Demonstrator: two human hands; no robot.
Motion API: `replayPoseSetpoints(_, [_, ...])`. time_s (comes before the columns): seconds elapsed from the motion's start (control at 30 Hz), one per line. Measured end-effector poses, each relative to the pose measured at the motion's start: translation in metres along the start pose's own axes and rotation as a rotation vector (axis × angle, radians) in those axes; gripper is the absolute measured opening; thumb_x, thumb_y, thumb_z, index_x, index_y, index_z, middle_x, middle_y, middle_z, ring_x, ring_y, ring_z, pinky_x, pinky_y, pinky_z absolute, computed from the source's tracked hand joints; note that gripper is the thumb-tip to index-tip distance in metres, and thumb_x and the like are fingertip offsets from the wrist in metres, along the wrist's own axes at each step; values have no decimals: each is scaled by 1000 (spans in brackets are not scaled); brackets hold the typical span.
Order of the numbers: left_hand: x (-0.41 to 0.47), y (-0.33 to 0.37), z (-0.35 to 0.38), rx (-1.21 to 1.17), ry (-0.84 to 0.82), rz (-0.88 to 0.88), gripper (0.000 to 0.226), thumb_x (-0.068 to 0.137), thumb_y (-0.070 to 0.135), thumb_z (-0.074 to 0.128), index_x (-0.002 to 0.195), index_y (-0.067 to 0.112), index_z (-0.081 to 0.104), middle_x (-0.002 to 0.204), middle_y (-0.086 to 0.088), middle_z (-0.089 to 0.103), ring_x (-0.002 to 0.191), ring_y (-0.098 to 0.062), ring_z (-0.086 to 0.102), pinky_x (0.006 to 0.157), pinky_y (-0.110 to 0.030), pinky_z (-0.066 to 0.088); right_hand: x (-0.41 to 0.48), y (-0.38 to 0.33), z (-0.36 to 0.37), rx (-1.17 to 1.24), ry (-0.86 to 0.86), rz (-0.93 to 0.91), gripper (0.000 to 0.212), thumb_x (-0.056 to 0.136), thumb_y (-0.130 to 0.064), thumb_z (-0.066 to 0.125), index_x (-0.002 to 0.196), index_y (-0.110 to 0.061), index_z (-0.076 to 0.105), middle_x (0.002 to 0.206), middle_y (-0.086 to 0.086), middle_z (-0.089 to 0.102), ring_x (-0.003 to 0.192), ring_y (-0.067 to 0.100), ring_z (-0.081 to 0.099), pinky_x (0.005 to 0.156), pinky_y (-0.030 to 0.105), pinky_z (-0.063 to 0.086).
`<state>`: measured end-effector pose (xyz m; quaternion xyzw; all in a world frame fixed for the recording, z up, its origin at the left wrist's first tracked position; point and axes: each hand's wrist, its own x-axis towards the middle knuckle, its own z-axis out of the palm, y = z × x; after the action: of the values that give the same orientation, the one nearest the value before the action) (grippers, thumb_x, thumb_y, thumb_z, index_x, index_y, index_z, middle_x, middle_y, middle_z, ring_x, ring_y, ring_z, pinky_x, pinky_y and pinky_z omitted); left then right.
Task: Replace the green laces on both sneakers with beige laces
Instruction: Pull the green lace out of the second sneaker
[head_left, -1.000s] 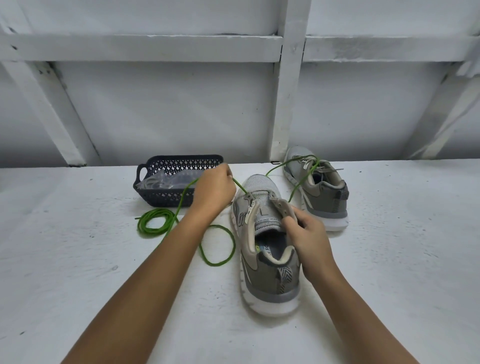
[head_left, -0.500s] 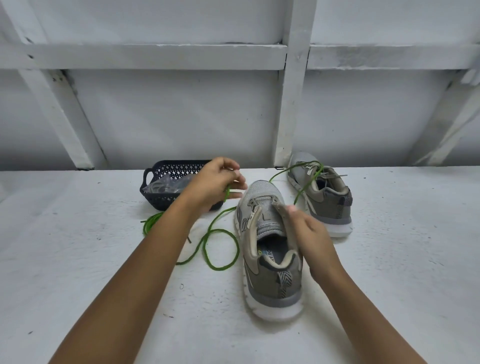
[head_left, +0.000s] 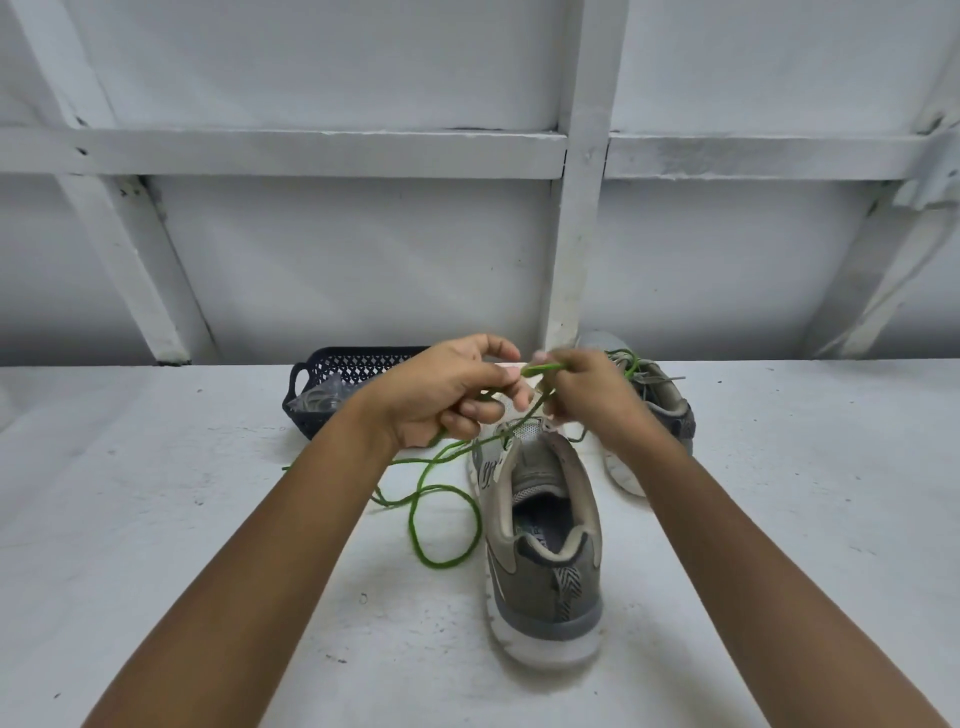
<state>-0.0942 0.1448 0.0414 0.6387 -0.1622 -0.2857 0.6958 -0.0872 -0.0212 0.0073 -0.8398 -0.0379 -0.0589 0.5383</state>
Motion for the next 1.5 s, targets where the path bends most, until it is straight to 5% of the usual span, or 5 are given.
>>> replayPoseSetpoints(0.3, [11,-16,26,31,-368,-40,39,93,40,42,67,16,59,47,10,26,37,0,19,36,-13,11,46,-36,-6,-99,244,-293,19,90,-22,61,92,-5,71,81,10,68,91,33,66,85,52,50])
replayPoseSetpoints(0.43, [19,4,32,-246,-516,99,36,88,39,48,68,14,64,44,11,33,34,2,26,36,-7,20,22,-17,9,-180,-36,-237,41,92,-20,49,118,11,54,103,15,60,94,10,60,81,17,47])
replayPoseSetpoints(0.73, [40,30,-28,-301,-28,279,53,101,26,29,84,8,76,90,-8,73,74,-16,69,67,-28,58,-17,5,21,-466,-234,-414,26,94,-24,55,79,-12,72,81,4,69,77,18,61,73,34,45])
replayPoseSetpoints(1.17, [37,11,-35,-89,-9,150,44,101,24,29,87,8,66,72,-7,71,64,-15,69,62,-28,58,-25,-63,-31,882,-607,-140,22,87,-17,45,68,-13,57,65,1,53,55,14,56,49,31,55])
replayPoseSetpoints(1.5, [32,27,-27,-25,-81,148,35,96,31,36,71,13,52,53,4,35,42,-7,32,39,-17,28,7,-9,6,321,2,20,11,92,-9,51,98,-15,59,89,2,56,77,13,56,65,26,47])
